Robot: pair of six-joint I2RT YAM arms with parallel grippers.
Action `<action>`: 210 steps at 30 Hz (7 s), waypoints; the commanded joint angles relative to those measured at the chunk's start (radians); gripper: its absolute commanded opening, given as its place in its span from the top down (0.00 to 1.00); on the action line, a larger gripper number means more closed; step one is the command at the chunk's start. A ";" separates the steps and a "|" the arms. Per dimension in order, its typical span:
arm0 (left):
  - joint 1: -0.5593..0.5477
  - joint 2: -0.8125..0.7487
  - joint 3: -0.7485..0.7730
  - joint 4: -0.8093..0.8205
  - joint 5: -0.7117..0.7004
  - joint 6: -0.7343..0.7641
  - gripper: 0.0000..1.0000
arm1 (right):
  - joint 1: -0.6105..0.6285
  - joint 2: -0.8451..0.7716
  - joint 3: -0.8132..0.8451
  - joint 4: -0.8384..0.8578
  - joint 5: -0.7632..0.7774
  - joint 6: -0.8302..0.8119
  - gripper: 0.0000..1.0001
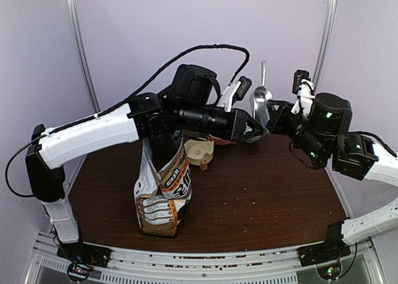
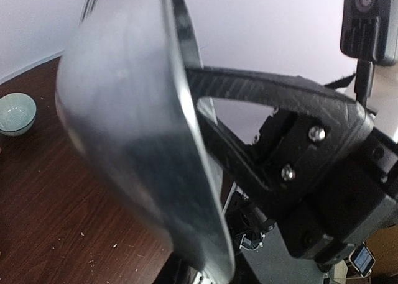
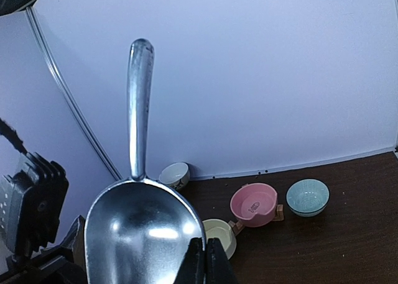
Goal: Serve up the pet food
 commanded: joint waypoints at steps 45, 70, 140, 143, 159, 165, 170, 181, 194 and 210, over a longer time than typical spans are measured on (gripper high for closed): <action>0.031 -0.130 -0.204 0.111 -0.152 0.041 1.00 | -0.007 -0.118 -0.152 -0.011 -0.266 0.025 0.35; 0.054 -0.315 -0.378 0.087 -0.196 0.072 0.32 | -0.443 0.048 -0.325 -0.395 -0.546 0.209 0.14; 0.056 -0.411 -0.289 -0.137 -0.118 -0.094 0.29 | 0.032 0.013 0.026 -0.716 -0.577 -0.244 1.00; 0.060 -0.421 -0.322 -0.103 -0.106 -0.121 0.27 | 0.105 0.070 0.118 -0.776 -0.506 -0.262 1.00; 0.065 -0.414 -0.414 -0.122 -0.083 -0.142 0.50 | 0.205 0.174 0.276 -0.830 -0.381 -0.348 1.00; 0.070 -0.408 -0.428 -0.071 -0.056 -0.145 0.67 | 0.231 0.187 0.287 -0.839 -0.323 -0.419 1.00; 0.071 -0.400 -0.431 -0.053 -0.026 -0.149 0.87 | 0.234 0.186 0.282 -0.833 -0.269 -0.434 1.00; 0.071 -0.449 -0.521 0.079 0.036 -0.172 1.00 | 0.232 0.105 0.215 -0.710 -0.208 -0.369 0.76; 0.071 -0.551 -0.621 0.258 -0.054 -0.150 1.00 | -0.042 -0.180 -0.096 -0.208 -0.738 0.073 0.07; 0.071 -0.559 -0.622 0.253 -0.044 -0.139 1.00 | -0.193 -0.233 -0.252 0.146 -1.035 0.413 0.36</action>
